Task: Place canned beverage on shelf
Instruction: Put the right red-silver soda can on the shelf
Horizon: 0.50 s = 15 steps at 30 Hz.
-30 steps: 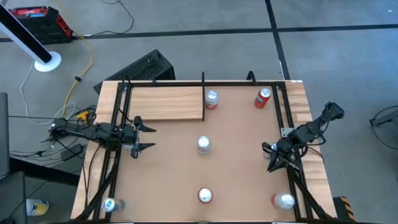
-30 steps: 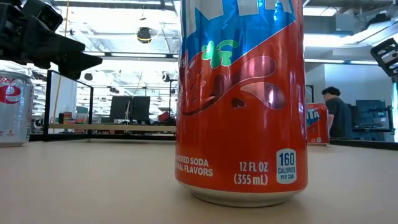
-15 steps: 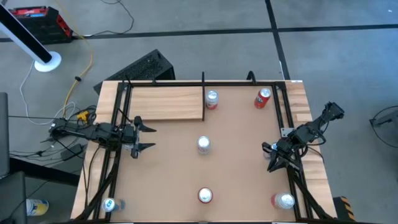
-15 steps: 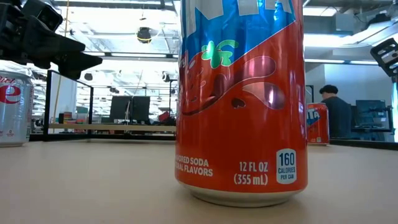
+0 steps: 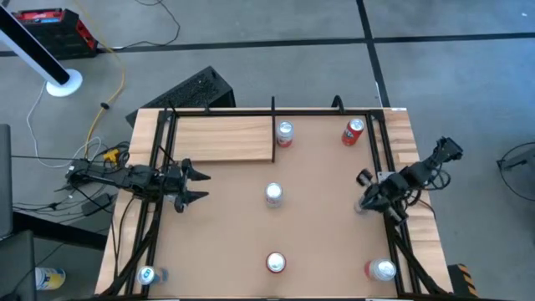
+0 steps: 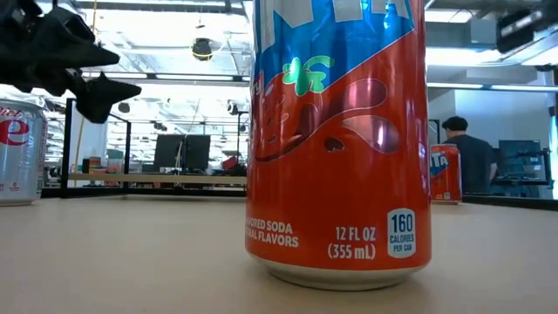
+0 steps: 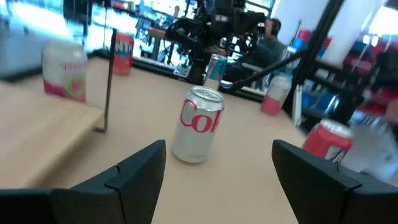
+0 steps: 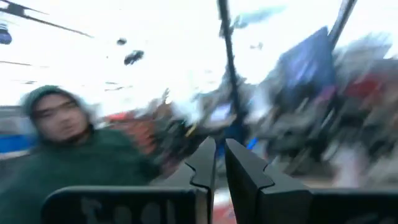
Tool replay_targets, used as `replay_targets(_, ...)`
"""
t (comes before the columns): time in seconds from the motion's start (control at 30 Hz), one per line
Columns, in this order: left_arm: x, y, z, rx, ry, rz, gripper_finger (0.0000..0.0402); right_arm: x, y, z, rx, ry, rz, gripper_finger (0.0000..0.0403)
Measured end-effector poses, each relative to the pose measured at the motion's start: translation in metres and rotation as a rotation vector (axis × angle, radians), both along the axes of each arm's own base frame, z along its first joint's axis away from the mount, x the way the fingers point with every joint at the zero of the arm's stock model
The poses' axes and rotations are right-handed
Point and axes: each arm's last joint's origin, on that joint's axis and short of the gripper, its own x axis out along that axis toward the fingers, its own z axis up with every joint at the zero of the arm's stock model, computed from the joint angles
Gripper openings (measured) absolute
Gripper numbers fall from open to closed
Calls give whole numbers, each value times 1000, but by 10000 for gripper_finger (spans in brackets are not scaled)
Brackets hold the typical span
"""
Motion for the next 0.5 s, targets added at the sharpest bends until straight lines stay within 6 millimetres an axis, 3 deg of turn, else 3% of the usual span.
replay_targets(0.23,0,1,0,-115,-7,12,279,-7,-15,19,-188,-242,-501,63)
replay_targets(0.33,0,1,1,-119,-15,20,279,-11,-20,29,-237,-301,-605,63)
replay_targets(0.5,-1,4,8,-156,-92,109,279,-13,-28,52,-307,-255,-705,59)
